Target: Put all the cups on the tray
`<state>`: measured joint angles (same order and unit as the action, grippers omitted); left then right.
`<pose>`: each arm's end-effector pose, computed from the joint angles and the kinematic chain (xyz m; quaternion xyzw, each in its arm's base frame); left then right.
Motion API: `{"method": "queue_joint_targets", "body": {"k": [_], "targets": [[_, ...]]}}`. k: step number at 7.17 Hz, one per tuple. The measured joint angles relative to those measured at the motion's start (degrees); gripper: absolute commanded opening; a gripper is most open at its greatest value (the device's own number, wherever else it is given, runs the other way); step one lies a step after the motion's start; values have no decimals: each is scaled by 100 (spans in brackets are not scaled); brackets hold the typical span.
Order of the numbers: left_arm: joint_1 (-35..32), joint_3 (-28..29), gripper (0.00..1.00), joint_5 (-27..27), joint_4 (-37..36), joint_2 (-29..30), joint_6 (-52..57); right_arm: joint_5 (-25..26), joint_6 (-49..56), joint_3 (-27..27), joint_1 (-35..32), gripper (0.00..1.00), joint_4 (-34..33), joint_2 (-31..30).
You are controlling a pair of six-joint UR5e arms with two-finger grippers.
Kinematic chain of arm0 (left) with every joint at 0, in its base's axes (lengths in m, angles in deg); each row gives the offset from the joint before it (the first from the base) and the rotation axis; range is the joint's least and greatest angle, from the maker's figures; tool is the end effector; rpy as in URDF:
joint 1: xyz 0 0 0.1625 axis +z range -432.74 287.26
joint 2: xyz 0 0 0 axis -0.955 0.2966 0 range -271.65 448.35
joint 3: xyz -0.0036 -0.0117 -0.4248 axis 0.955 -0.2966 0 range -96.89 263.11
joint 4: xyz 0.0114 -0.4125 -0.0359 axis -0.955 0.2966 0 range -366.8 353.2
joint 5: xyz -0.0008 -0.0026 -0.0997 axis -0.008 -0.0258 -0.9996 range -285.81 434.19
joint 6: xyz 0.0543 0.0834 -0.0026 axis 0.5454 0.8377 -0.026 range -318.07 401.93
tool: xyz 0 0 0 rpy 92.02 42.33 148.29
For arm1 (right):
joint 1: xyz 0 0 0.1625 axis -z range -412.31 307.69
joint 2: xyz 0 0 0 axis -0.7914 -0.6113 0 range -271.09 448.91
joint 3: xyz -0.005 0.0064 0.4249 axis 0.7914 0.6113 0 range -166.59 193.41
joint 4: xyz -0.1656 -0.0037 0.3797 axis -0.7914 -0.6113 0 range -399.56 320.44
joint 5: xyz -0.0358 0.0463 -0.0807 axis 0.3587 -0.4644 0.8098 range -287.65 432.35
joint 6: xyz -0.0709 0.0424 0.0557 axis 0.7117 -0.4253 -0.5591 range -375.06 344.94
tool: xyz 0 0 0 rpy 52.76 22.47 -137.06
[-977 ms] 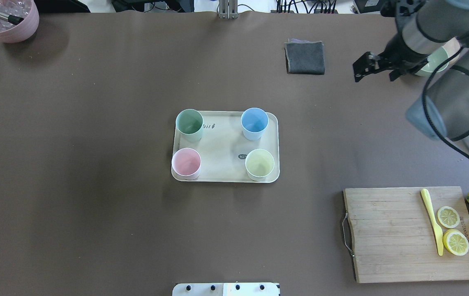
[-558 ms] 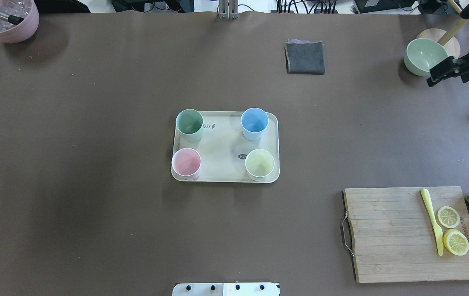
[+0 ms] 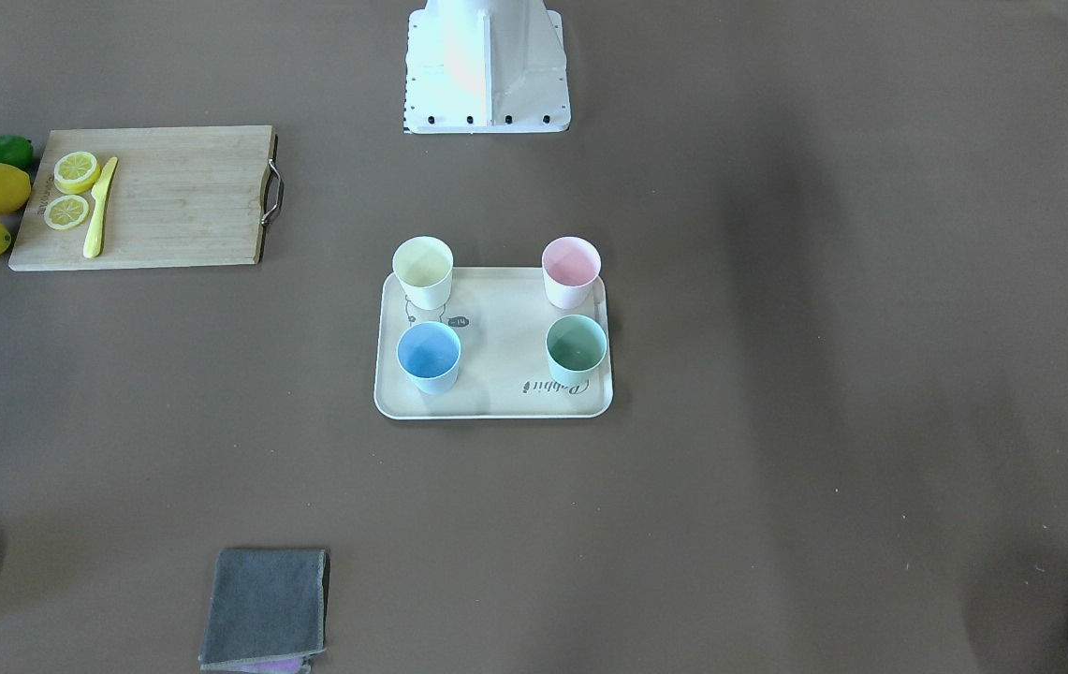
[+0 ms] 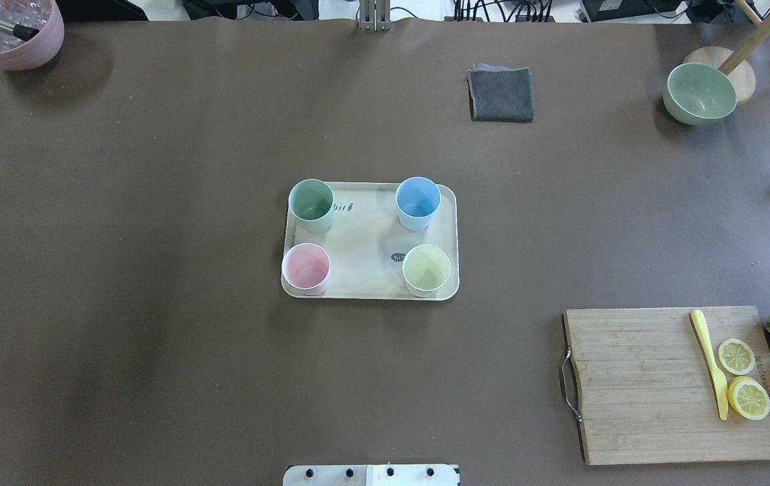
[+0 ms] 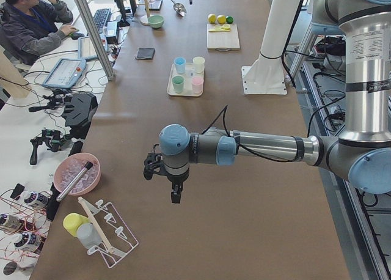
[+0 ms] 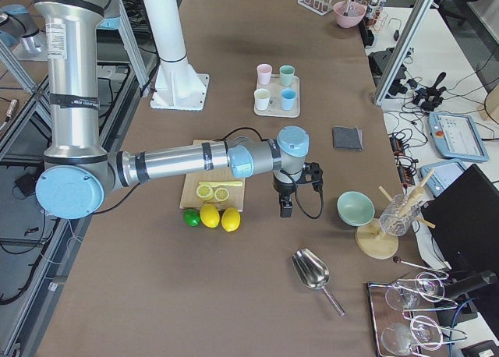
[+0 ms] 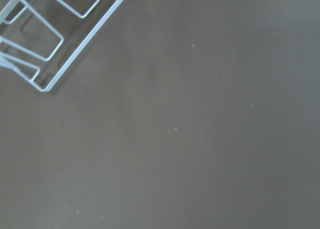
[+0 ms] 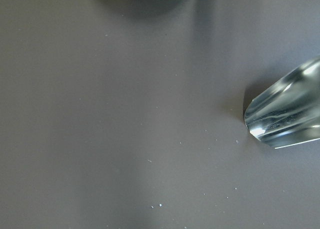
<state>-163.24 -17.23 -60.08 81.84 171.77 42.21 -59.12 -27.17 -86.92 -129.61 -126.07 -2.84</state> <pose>-0.0676 -0.4447 0.6261 0.0219 0.3766 0.0061 0.9261 -0.0416 -0.4909 0.5808 0.0204 -0.3650 -0.0421 0.9298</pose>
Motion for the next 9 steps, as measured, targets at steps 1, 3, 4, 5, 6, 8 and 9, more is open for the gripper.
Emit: {"method": "queue_joint_targets", "body": {"k": [1, 3, 4, 5, 6, 8, 9], "targets": [[-9, 16, 98, -2, -60, -17, -25, -148, -8, -1, -160, 100, -105, 9], [-9, -23, 98, -2, -768, 170, -33, -415, 42, -43, -560, 100, -400, 0], [-15, -123, 98, 3, -1267, 381, -20, -406, 65, -40, -657, 100, -442, -47], [-17, -233, 98, 2, -1507, 507, -9, -345, 93, -39, -756, 100, -457, -117], [-23, -292, 98, -5, -1481, 560, -11, -179, 229, -47, -857, 100, -460, -228], [-31, -293, 98, -3, -1027, 527, -21, 80, 804, -122, -1130, 100, -460, -502], [-35, -305, 98, 6, -917, 515, -6, 126, 937, -162, -1202, 100, -459, -619]]}}
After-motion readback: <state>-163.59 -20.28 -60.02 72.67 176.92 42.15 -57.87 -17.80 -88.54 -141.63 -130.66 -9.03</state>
